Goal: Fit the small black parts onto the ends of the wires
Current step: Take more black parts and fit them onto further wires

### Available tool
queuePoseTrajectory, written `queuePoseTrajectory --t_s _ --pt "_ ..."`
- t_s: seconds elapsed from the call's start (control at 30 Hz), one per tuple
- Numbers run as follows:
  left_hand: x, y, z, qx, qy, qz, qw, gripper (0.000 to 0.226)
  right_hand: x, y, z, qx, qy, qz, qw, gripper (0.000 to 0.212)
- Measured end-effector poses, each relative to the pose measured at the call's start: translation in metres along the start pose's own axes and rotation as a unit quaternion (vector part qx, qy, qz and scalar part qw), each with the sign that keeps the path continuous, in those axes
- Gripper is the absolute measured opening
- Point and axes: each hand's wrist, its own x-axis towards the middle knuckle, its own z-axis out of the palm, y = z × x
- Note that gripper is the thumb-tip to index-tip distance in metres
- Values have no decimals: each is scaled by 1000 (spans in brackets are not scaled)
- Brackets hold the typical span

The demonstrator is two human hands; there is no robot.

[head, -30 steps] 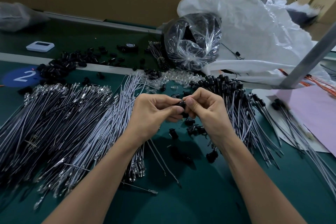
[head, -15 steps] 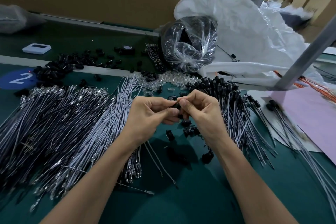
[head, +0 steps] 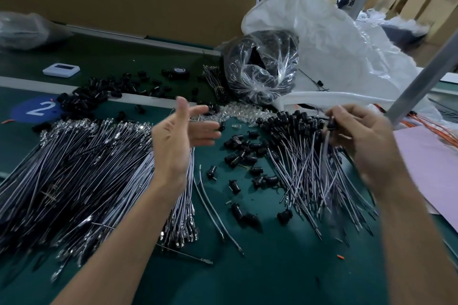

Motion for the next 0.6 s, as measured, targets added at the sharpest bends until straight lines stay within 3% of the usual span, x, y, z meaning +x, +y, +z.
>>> queuePoseTrajectory --t_s 0.07,0.17,0.23,0.27,0.37,0.47,0.6 --pt "4 5 -6 -29 65 27 997 49 10 1 -19 -187 64 -14 980 15" --pt "7 9 -12 -59 127 42 989 54 26 6 -27 -388 92 6 917 24" --pt "7 10 -12 -60 147 41 987 55 26 8 -15 -466 77 5 881 33" --pt "7 10 -12 -56 151 39 986 54 23 7 -2 -469 63 -15 881 31" --pt "5 9 -9 -42 151 29 987 51 2 5 50 -435 -76 -48 896 14" --pt "3 7 -6 -28 145 17 989 50 -24 14 109 -427 -260 -13 866 15" --pt "3 4 -4 -12 140 7 990 49 -44 29 157 -524 -291 -27 800 30"
